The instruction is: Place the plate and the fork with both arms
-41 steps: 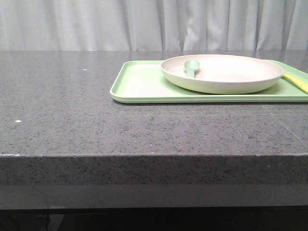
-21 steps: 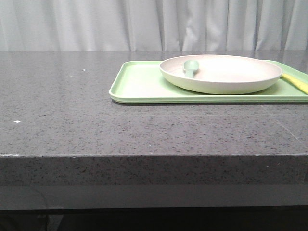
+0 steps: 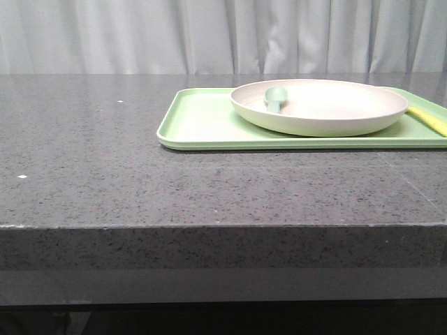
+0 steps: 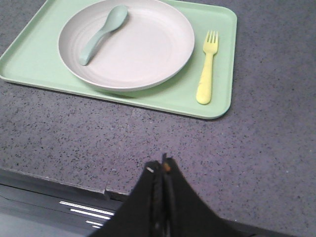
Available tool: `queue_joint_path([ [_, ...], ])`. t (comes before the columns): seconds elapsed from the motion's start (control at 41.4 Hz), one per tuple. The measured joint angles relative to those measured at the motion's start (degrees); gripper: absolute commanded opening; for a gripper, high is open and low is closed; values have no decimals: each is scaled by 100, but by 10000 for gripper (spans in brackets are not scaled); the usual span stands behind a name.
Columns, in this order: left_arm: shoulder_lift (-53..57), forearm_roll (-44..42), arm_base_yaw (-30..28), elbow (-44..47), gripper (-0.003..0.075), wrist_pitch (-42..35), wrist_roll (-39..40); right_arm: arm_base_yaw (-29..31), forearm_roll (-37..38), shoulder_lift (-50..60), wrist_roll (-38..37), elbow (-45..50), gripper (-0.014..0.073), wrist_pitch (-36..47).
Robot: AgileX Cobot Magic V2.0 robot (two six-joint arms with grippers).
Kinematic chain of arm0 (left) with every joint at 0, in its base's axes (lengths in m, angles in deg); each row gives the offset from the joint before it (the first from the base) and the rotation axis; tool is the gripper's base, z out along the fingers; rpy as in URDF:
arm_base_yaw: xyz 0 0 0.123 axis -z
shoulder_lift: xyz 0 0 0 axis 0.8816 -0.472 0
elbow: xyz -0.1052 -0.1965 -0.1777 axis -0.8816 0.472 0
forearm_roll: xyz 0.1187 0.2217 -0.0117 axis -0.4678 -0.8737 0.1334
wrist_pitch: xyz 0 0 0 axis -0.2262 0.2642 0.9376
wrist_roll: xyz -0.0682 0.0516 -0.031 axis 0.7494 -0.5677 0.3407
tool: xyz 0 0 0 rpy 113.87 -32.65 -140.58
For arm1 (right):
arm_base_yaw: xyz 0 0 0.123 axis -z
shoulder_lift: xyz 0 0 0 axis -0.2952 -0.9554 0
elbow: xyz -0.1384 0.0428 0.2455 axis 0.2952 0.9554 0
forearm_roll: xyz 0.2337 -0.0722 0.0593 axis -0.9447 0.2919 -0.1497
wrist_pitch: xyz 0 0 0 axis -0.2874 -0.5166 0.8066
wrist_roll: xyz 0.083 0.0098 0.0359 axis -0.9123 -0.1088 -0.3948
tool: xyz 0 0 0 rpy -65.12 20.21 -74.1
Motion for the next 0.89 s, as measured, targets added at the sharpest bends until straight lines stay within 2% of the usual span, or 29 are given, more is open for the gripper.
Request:
queue_joint_path([
  [0.652, 0, -82, 0, 0, -18, -13, 0, 0, 0, 0, 0, 0, -67, 0],
  [0.894, 0, -113, 202, 0, -18, -26, 0, 0, 0, 0, 0, 0, -67, 0],
])
